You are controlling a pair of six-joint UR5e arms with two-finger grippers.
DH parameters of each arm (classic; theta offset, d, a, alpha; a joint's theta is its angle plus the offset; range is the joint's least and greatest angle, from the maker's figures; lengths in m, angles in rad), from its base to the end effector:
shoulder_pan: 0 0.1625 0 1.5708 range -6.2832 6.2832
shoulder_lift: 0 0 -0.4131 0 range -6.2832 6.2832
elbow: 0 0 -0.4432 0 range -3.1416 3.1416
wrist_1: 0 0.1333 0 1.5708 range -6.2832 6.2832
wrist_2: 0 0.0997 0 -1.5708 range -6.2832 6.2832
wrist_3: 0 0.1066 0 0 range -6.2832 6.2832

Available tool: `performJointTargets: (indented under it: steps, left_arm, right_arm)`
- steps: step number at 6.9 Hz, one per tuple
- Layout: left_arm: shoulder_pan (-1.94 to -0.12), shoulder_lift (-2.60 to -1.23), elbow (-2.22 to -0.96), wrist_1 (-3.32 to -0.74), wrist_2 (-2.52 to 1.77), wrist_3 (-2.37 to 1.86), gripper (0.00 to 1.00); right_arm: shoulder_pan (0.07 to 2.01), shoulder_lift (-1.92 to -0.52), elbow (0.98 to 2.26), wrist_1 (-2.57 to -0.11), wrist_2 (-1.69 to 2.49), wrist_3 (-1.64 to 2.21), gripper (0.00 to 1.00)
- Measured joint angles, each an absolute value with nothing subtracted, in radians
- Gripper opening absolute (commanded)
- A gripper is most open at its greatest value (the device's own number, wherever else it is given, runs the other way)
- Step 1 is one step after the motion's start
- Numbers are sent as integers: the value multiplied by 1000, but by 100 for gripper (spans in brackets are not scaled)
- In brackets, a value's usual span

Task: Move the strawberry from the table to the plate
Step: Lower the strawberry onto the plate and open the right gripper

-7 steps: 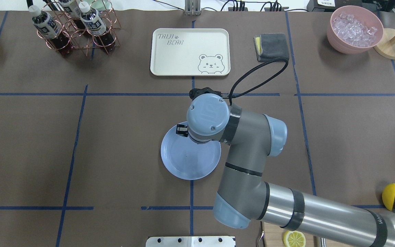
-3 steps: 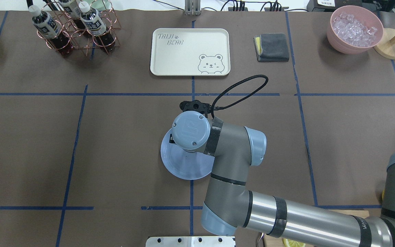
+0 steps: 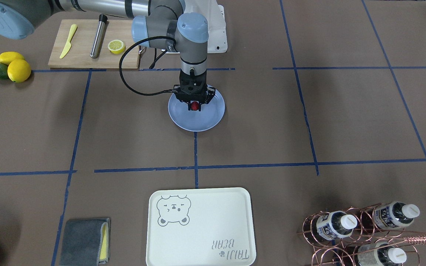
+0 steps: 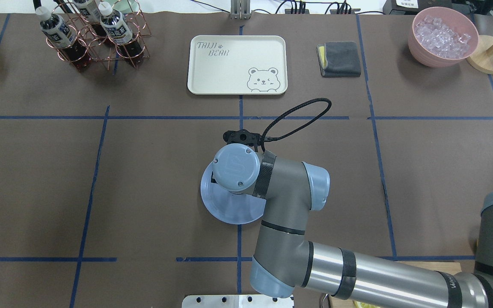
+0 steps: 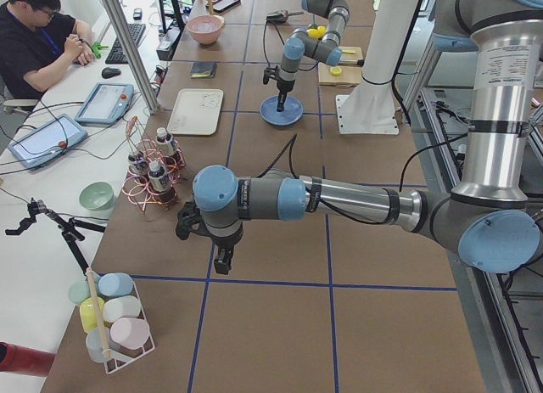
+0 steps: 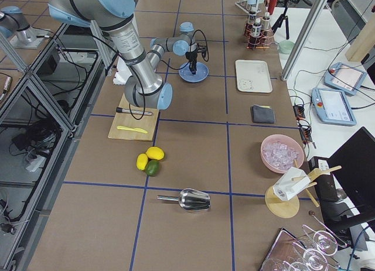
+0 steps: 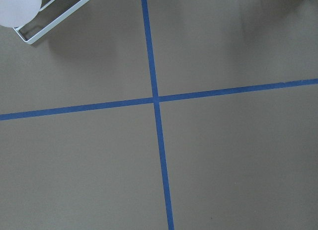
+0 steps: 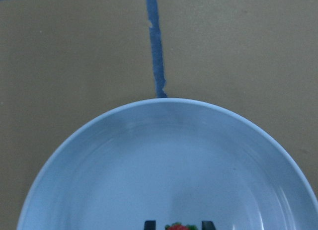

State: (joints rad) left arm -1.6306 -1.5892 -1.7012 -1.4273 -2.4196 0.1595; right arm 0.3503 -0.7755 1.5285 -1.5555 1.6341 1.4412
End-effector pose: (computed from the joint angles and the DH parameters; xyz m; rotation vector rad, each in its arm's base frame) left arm -0.0858 -0.5418 0.5797 0.0979 0.8435 0.0959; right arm -0.6742 -0.3811 0.1558 0.1243 -0.7615 0.1853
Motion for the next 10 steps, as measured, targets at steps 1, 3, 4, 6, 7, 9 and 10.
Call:
performJointTargets:
  steps: [1,3,4,6,7,9,10]
  left_arm:
    - [-1631,-1589,-1701,-1427,-2420,160,100]
    - [-1630,-1589,-1701,-1427,-2420,160,100]
    - [-1630,-1589,-1701,-1427,-2420,160,100]
    - [-1630,-1588,-1701,-1427,-2420,160,100]
    - [-1631,-1588,-1701,-1427,-2420,160,100]
    - [-1631,-1588,-1701,-1427,-2419,160,100]
    - [-1631,-1588,-1700,-1427,-2419,160,100]
  right_arm:
    - [348,-770,1521,-1555,1635,1442,1]
    - [342,-768,1514,-1555,1635,1440,6]
    - [340,-770,1513,-1555,1635,1437,7]
    - [339,-772,1512,-1555,1635,1432,99]
    - [339,-773,1512,-1556,1631,1431,100]
    - [339,-771,1516,-1555,1615,1426,100]
    - [347,-769,1531,-1557,1614,1415,100]
